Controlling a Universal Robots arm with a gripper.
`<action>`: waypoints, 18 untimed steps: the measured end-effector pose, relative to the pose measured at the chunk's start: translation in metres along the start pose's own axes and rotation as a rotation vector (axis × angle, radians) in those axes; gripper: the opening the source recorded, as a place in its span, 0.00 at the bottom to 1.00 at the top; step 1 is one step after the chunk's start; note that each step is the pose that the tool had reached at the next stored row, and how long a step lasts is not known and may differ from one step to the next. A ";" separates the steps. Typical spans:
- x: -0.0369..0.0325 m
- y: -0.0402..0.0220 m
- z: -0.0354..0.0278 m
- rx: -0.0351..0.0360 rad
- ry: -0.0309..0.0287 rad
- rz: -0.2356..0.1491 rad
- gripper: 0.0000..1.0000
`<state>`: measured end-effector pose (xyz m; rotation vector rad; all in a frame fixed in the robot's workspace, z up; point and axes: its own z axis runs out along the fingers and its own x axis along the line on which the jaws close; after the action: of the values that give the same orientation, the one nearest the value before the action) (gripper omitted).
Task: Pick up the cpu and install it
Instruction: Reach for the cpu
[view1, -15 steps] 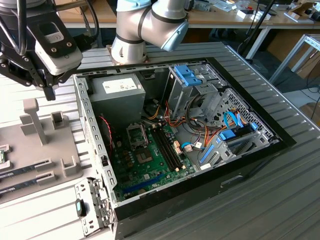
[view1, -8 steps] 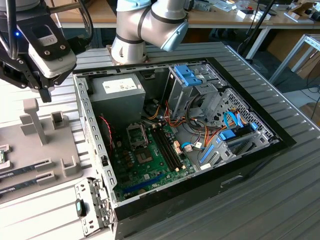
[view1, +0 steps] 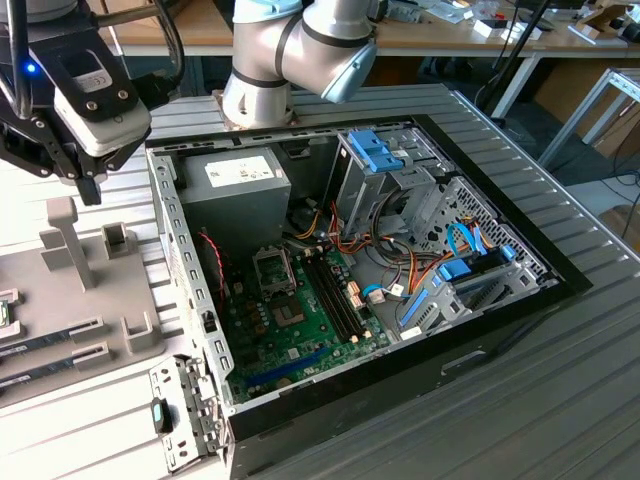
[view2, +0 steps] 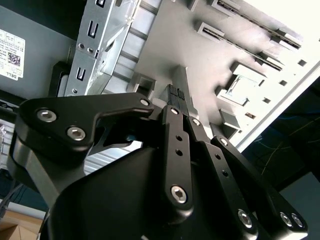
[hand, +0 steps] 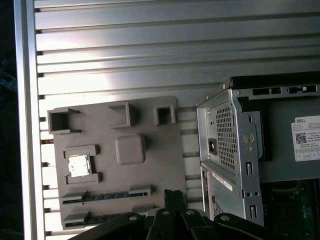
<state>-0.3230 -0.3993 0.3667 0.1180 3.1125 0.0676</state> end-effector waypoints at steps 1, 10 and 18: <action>0.0002 0.0000 0.0000 0.0000 0.0000 0.000 0.11; 0.0024 -0.0002 0.0000 0.0000 0.0000 0.000 0.11; 0.0046 -0.0003 0.0000 -0.0001 -0.0001 0.000 0.11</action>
<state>-0.3276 -0.3993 0.3666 0.1181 3.1124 0.0677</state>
